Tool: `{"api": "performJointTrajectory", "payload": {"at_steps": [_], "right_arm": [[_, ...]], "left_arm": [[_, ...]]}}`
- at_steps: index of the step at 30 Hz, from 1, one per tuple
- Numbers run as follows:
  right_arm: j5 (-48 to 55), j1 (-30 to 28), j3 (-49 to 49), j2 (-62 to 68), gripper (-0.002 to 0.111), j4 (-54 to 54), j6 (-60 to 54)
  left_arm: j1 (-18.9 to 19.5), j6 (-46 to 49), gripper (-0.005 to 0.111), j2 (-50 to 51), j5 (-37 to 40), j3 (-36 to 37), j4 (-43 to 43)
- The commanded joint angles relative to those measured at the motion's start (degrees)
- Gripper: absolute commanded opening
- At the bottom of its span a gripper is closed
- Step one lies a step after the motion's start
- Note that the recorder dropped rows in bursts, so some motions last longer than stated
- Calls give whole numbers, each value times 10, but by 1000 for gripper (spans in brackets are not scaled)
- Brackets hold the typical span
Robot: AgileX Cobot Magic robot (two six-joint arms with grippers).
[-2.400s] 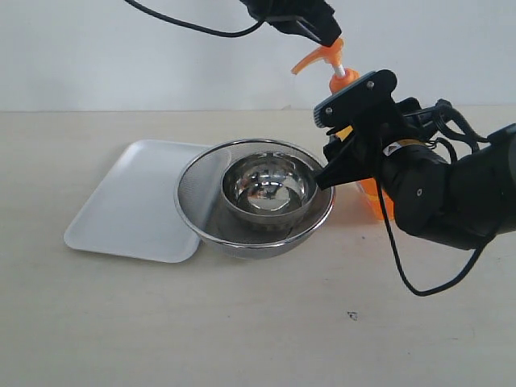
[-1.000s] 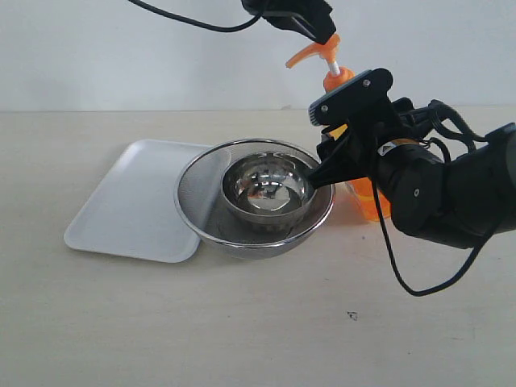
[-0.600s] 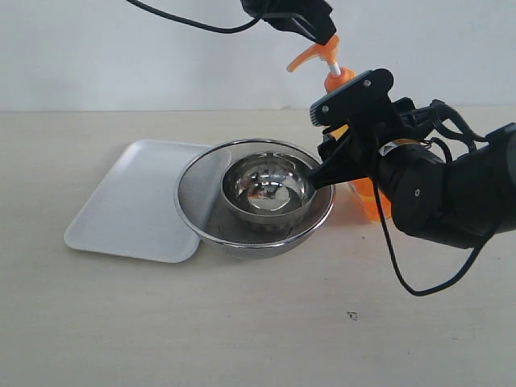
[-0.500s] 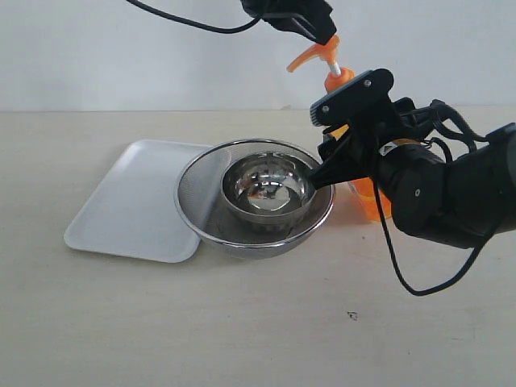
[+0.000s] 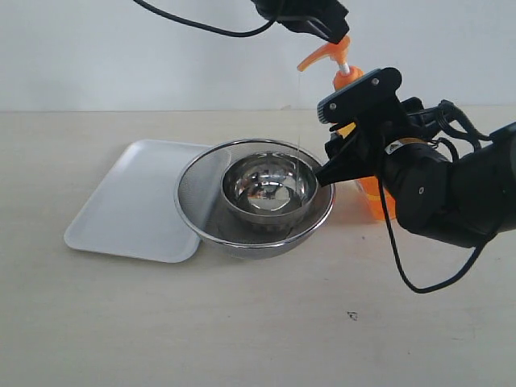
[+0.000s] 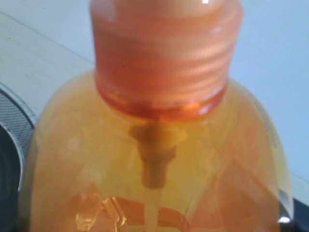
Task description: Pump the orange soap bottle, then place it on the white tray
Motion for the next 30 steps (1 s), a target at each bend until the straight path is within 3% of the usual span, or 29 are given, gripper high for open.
{"api": "performJointTrajectory", "payload": {"at_steps": [1,12,23,30], "right_arm": [[7,6,-3,-5,0,-31,16],[7,6,-3,-5,0,-31,16],[-16,6,-3,-5,0,-31,6],[-47,6,-3,-10,0,23,-94]], "left_arm": [[-19,-8,5,39,63,19,15],[-18,-8,5,19,63,19,26],[-16,-22,5,-117,43,19,83],[-16,-51,5,-219,72,19,158]]}}
